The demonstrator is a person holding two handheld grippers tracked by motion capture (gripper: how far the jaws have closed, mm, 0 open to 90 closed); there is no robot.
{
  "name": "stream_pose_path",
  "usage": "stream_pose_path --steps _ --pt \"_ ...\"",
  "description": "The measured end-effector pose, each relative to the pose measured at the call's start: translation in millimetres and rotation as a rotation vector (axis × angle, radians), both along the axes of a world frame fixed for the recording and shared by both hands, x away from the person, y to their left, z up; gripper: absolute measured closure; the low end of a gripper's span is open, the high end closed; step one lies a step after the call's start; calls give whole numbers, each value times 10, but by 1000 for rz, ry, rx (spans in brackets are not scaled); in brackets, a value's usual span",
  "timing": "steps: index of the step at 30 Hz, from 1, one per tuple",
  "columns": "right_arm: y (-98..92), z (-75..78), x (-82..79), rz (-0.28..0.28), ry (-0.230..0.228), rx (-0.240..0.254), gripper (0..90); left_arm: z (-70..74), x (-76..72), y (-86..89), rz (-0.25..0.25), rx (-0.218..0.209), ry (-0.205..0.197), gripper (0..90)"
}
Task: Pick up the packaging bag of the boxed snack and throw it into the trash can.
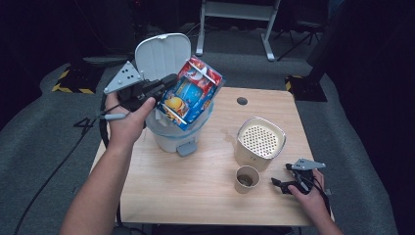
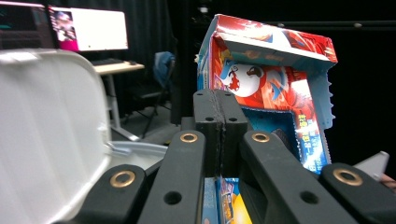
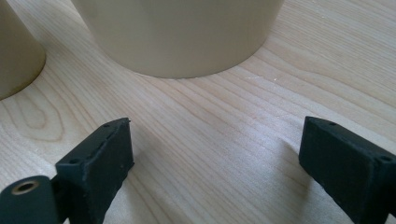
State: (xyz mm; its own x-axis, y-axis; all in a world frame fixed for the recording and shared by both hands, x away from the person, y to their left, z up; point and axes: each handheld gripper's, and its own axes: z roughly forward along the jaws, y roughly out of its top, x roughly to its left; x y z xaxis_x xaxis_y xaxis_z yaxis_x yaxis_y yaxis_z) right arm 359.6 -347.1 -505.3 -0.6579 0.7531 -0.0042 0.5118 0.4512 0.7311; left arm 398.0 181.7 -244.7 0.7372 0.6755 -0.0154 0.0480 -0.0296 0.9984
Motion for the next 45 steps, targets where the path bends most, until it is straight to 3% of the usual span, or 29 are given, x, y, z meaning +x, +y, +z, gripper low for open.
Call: stream_pose_path --steps 6,8,14,23,32,38,43,45 --pt "0 0 0 0 0 0 101 123 91 104 36 -20 -6 892" --pt "0 0 0 0 0 0 100 151 130 114 43 -45 -6 891" --pt "0 0 0 0 0 0 100 258 267 119 90 -58 -18 891" --pt "0 0 0 1 -1 0 100 291 495 113 161 -121 -23 889" --pt "1 0 0 0 -1 1 100 268 666 114 227 -114 -40 888" --pt "1 0 0 -1 0 1 100 223 744 72 248 -83 -41 888" --pt "1 0 -1 -1 0 1 100 175 772 39 257 -90 -47 888" --pt "1 0 -1 -1 0 1 100 159 794 26 266 -70 -46 888"
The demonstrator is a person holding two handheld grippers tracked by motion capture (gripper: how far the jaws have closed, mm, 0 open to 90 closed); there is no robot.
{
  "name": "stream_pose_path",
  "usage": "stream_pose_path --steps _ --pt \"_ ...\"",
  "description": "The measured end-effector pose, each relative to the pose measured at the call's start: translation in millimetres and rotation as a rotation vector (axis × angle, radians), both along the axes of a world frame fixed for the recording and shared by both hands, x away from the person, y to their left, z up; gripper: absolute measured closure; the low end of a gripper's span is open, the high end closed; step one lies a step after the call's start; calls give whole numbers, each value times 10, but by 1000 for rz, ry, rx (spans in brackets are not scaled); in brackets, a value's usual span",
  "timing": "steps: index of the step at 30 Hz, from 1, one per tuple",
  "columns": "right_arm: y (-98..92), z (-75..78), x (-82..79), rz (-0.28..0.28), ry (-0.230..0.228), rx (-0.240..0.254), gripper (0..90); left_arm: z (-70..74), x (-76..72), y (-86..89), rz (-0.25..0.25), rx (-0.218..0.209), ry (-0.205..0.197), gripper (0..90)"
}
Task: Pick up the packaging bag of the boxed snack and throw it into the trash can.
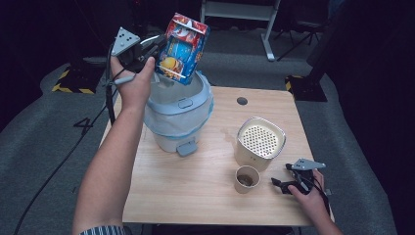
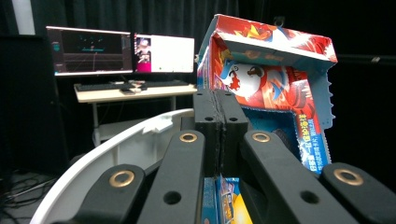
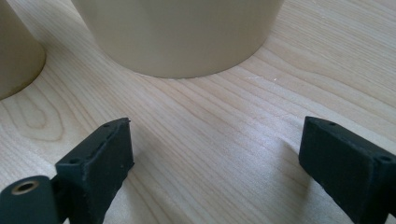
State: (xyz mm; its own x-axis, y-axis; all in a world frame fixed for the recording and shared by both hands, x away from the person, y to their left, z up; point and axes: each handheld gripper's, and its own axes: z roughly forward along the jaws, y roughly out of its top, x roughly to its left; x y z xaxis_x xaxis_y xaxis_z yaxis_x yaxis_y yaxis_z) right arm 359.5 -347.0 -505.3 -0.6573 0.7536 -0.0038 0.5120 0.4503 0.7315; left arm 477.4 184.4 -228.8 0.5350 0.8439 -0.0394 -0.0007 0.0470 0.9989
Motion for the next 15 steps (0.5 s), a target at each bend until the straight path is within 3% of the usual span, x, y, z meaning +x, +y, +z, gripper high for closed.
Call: stream_pose_path --steps 13,15 --pt "0 0 0 0 -1 -1 101 -39 78 -42 30 37 17 885" --pt "0 0 0 0 -1 -1 101 -47 88 -45 16 23 51 809"
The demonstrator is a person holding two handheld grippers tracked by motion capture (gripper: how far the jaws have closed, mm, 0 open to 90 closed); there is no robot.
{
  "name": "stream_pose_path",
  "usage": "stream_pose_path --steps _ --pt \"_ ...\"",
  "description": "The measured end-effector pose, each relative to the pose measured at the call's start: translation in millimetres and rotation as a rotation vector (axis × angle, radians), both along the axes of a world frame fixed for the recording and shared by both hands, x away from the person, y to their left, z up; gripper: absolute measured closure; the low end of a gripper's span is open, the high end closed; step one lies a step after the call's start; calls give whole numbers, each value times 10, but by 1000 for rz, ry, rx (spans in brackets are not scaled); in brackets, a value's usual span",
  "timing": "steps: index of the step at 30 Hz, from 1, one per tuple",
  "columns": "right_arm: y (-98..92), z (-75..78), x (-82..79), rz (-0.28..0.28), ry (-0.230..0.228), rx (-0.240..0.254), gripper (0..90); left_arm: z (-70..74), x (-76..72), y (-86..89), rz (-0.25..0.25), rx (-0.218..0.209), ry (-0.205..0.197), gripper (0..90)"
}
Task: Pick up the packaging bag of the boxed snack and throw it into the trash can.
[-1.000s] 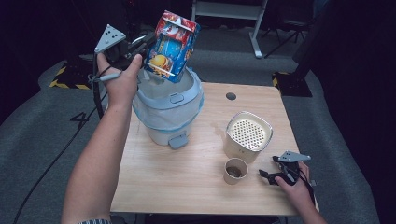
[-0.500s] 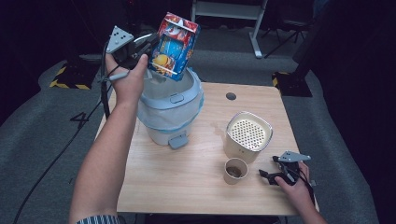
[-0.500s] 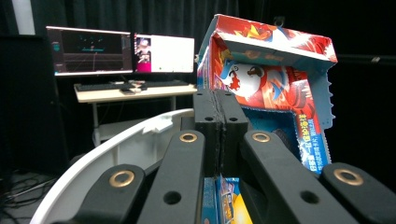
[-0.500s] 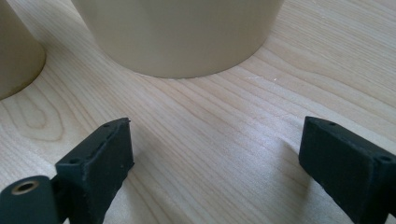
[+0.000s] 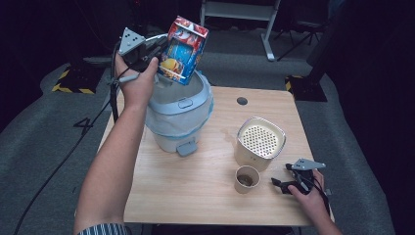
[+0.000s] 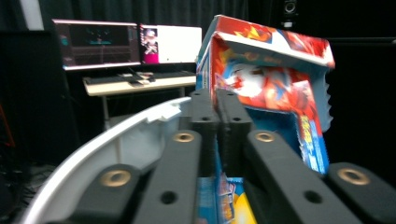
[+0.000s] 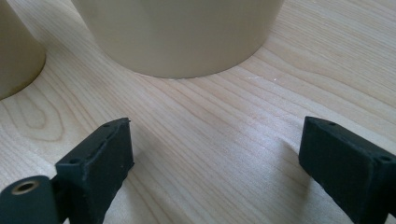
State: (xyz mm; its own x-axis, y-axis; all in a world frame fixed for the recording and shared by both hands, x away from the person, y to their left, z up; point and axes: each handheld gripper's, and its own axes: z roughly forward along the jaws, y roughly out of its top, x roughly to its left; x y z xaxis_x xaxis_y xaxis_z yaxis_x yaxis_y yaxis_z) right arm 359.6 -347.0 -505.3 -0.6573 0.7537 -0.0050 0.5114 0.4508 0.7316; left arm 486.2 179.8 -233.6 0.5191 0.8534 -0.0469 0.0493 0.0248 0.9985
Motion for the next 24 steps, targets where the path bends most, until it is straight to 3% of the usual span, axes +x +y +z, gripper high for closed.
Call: stream_pose_path --steps 2,3,5,7,11,14,19,24 --pt "0 0 0 0 0 0 101 -1 -17 -6 -1 -11 16 569" --pt "0 0 -1 1 0 0 102 1 -48 -12 -6 -17 17 493" --pt "-1 1 -2 3 -2 -2 105 19 -132 -18 -19 8 40 426" --pt "-1 1 -2 4 -2 -2 105 46 -213 -12 -28 38 53 417" --pt "-1 1 -2 4 -1 -2 105 93 -400 25 -72 42 47 430" --pt "-1 1 -1 4 -2 -1 105 72 -528 43 -114 87 52 426" --pt "-1 1 -1 4 0 -1 105 -51 -781 32 -223 159 81 417" --pt "-2 1 -2 5 0 -1 106 -236 -983 12 -291 199 110 406"
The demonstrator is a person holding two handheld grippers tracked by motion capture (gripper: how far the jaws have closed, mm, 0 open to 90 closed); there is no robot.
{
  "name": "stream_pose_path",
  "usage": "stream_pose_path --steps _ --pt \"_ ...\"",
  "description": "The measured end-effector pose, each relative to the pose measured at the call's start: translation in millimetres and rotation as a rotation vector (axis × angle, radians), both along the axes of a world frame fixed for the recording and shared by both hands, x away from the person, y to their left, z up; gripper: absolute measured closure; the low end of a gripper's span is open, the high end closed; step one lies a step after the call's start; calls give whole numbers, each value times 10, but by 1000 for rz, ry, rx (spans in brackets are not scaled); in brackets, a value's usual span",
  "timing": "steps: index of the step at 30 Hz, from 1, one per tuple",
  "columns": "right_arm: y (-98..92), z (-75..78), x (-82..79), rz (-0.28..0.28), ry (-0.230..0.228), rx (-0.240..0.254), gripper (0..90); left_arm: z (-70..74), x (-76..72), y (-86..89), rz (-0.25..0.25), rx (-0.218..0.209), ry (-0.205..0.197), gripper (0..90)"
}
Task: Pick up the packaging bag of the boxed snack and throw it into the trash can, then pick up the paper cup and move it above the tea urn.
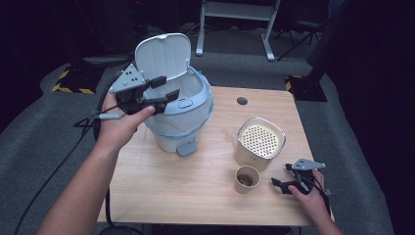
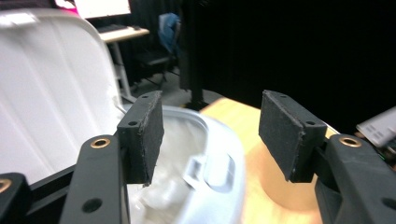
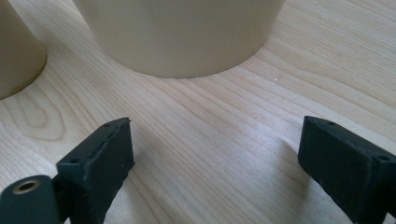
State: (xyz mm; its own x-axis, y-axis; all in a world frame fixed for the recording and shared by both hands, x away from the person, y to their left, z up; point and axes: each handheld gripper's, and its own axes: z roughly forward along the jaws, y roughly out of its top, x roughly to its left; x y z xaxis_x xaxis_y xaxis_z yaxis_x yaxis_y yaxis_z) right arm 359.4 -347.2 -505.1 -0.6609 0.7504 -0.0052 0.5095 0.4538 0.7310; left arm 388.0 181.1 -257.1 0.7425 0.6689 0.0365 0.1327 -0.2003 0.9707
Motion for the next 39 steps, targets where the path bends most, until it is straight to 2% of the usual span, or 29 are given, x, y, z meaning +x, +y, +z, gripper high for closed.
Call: stream_pose_path --steps 3,11,17,21,23,24,26,29,31,35,39 --pt "-1 1 -1 2 0 0 108 -145 -77 2 -20 21 22 405" --pt "-4 2 -7 11 -1 2 127 -551 -283 39 -84 57 29 408" --pt "-12 5 -36 17 -5 5 152 -812 -408 112 -98 70 86 413" --pt "-11 9 -51 7 -2 8 170 -968 -474 127 -107 98 94 427" --pt "-12 18 -57 6 -1 6 220 -1062 -509 124 -113 99 99 430" --pt "-15 44 -69 10 9 -1 300 -1093 -521 120 -110 101 99 432" --pt "-22 76 -83 24 24 -11 376 -1170 -544 117 -107 112 105 434" --pt "-38 88 -107 44 37 15 464 -1290 -560 105 -94 127 118 436" --pt "-44 104 -129 59 50 15 500 -1356 -563 109 -91 137 136 436" --pt "-23 121 -190 84 59 24 474 -1503 -575 118 -93 158 174 435" --pt "22 151 -261 113 35 7 403 -1656 -559 149 -100 139 202 433"
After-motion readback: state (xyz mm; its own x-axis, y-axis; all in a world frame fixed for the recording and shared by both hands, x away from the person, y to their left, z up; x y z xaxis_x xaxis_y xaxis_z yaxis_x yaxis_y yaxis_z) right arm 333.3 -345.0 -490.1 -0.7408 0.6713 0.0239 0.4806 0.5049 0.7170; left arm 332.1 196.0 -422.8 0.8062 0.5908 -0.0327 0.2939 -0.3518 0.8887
